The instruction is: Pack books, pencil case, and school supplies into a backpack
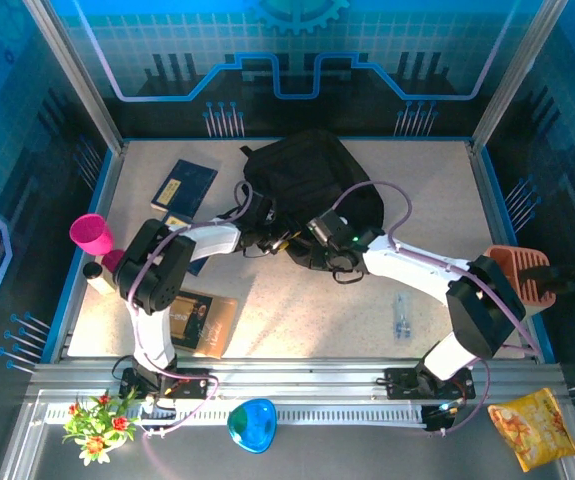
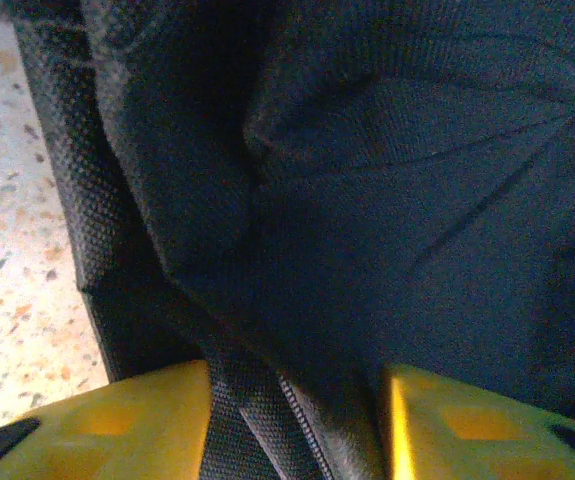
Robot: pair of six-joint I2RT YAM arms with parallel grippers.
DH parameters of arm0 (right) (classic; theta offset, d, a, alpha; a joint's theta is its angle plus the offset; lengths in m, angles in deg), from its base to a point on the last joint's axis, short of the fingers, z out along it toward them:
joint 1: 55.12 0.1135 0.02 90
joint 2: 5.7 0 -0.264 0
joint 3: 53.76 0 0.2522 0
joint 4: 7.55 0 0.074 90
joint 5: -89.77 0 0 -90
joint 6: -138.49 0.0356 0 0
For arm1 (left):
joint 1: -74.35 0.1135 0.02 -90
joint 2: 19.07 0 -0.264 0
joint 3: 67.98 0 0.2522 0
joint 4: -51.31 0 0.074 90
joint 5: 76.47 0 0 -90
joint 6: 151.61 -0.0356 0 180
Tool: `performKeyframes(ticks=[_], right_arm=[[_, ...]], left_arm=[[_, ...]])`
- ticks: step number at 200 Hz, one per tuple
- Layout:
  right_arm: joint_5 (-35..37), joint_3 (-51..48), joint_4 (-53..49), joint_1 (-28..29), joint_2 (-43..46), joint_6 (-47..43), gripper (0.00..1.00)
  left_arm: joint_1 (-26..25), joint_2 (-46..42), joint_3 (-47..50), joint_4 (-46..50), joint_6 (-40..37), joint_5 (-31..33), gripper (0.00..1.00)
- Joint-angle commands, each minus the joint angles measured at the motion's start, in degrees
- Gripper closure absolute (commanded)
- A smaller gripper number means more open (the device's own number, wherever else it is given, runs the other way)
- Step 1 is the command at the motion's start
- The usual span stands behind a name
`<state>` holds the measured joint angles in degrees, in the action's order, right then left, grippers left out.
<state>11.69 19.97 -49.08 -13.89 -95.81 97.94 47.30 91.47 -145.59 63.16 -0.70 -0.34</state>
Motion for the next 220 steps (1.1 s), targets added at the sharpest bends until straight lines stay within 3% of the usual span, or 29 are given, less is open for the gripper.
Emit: performKeyframes(ticks=[1, 34, 64, 97, 122, 139, 174, 220], right_arm=[[1.5, -0.5, -4.5, -0.9, 2.0, -0.3, 0.93], [5.9, -1.0, -8.1, -1.6, 3.0, 0.6, 0.94], [7.6, -2.2, -9.0, -3.1, 4.8, 1.6, 0.95], [6.1, -2.6, -7.7, -4.3, 5.5, 0.0, 0.96], [-3.0, -3.5, -1.0, -4.1, 6.1, -4.3, 0.94], [-7.1, -4.5, 1.8, -4.0, 7.2, -5.3, 0.85], [-5.8, -8.0, 2.5, -6.1, 14.2, -4.6, 0.5], [-12.4, -10.9, 3.4, -15.1, 17.2, -1.2, 0.34]], left_arm=[[-0.4, 2.0, -1.6, 3.7, -1.2, 2.9, 0.59], [-0.4, 3.0, -2.2, 5.0, -2.2, 3.8, 0.74], [-0.3, 4.0, -2.9, 6.3, -3.2, 4.7, 0.8], [-0.3, 3.9, -3.2, 6.0, -4.0, 4.0, 0.8], [-0.4, 1.8, -3.3, 6.1, -5.6, 2.9, 0.73], [-0.3, -0.9, -2.8, 7.2, -7.1, 3.0, 0.62], [-0.5, -8.2, 0.9, 10.4, -10.7, 3.4, 0.48], [-5.9, -17.0, 3.6, 17.2, -16.2, 8.8, 0.43]])
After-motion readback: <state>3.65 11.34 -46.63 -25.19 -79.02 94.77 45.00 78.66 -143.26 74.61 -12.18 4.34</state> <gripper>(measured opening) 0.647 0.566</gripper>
